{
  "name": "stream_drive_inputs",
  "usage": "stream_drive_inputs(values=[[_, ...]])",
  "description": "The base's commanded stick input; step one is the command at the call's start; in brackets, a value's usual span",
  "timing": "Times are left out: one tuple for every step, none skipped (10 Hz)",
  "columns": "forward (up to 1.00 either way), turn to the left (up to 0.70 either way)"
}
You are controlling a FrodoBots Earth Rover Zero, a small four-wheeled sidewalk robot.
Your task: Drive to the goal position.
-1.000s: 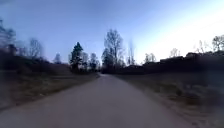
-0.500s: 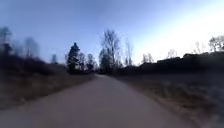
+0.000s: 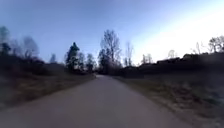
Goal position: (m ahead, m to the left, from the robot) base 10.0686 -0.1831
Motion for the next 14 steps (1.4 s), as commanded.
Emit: stream_drive_inputs(values=[[1.0,0.0],[1.0,0.0],[1.0,0.0],[1.0,0.0],[1.0,0.0],[1.0,0.0],[1.0,0.0],[1.0,0.11],[1.0,0.34],[1.0,0.13],[1.0,0.0],[1.0,0.0],[1.0,0.0],[1.0,0.0]])
